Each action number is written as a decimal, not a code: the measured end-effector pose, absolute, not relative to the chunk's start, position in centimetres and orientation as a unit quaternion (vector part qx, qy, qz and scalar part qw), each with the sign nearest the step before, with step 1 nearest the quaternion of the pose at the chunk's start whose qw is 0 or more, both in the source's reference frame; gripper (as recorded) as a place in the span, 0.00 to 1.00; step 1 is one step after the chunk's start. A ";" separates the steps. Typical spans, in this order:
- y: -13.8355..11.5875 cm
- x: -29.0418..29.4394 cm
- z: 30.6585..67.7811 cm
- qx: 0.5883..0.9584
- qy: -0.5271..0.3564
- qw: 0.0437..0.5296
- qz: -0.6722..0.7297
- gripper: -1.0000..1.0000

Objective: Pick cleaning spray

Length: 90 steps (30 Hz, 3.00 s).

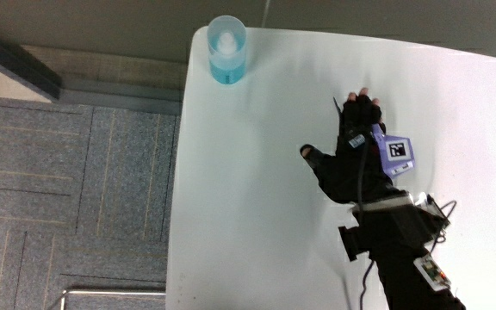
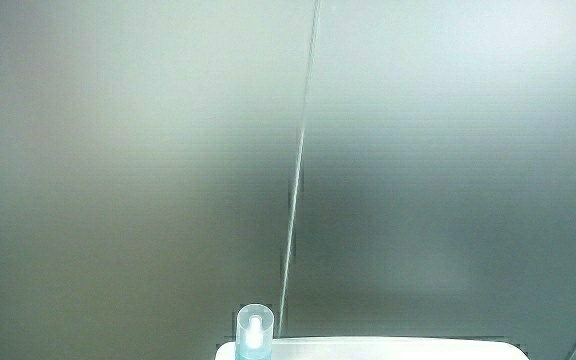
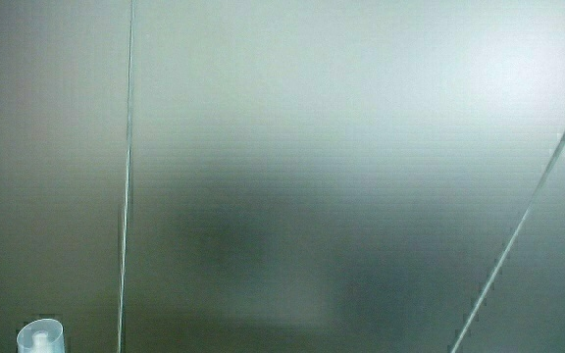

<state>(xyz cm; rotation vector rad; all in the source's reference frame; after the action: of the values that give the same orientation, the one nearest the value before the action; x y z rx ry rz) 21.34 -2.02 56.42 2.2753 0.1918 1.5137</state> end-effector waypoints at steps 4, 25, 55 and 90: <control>-2.7 20.7 56.5 0.813 0.061 0.192 0.546 0.50; -6.4 16.5 57.4 0.668 -0.028 0.144 0.730 0.50; -8.0 15.7 54.3 0.667 -0.066 0.104 0.735 0.75; -7.9 15.9 53.8 0.691 -0.028 0.074 0.719 1.00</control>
<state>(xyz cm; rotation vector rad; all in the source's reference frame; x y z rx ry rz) 15.90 -7.91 53.83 2.0737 -0.0829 2.1563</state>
